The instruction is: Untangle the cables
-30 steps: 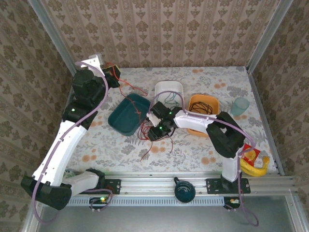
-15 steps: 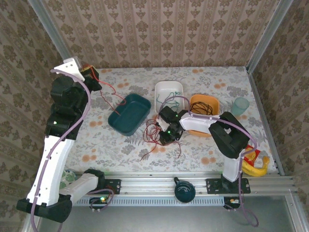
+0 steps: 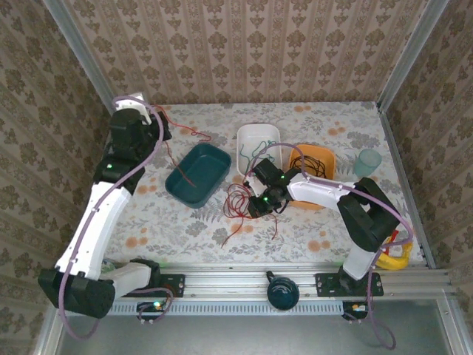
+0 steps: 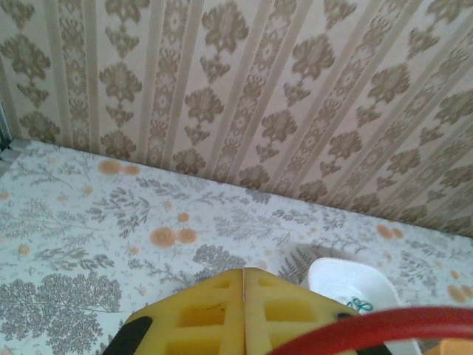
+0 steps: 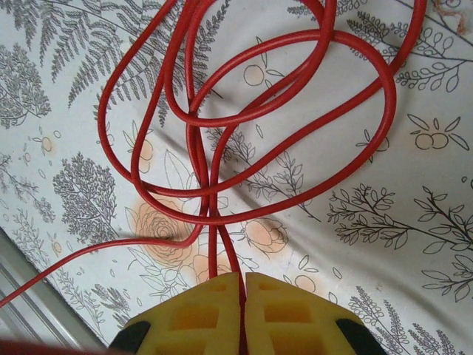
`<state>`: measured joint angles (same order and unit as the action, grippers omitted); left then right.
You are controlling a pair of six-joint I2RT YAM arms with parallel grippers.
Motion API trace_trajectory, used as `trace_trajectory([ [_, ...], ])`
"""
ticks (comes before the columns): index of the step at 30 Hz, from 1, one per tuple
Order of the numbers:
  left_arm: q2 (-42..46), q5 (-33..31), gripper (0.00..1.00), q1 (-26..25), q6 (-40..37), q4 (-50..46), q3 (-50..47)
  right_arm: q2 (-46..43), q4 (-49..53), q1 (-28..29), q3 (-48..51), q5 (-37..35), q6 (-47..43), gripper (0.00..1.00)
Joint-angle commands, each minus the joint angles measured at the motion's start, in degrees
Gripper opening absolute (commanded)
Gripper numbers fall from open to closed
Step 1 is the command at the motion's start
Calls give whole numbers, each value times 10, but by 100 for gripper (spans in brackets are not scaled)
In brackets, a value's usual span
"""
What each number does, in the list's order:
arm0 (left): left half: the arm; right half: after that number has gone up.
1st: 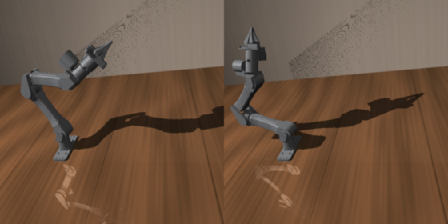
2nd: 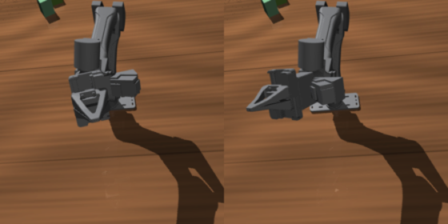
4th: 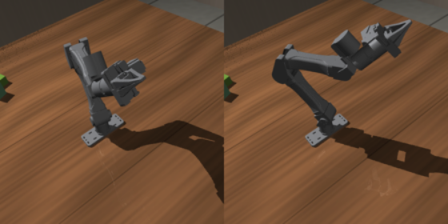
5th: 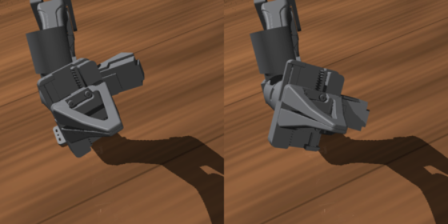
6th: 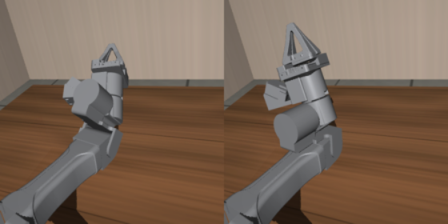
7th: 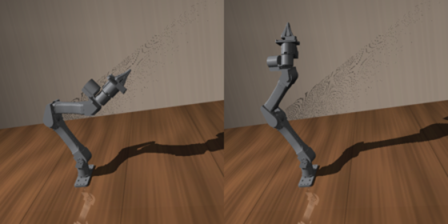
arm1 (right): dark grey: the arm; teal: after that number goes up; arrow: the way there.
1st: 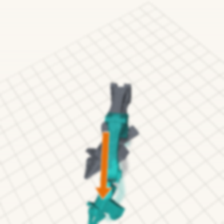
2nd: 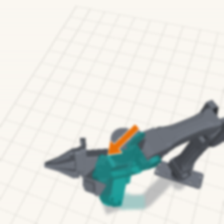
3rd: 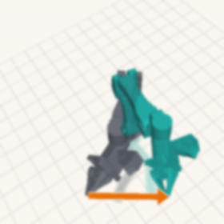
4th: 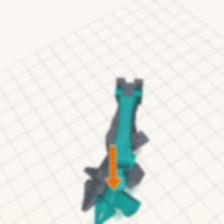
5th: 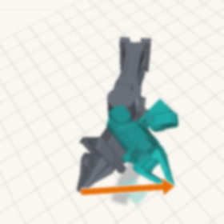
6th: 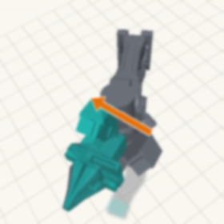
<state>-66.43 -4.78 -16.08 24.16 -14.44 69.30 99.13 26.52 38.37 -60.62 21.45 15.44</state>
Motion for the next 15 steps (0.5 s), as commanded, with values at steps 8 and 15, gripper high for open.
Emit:
trace_trajectory([
  [8, -55, -32, 0, -25, -37, 162, -133, -22, 0, -2, 2, 14, 10, 1],
  [15, -90, -39, 0, -47, -37, 116, -177, -25, -2, -3, -2, 16, 10, 1],
])
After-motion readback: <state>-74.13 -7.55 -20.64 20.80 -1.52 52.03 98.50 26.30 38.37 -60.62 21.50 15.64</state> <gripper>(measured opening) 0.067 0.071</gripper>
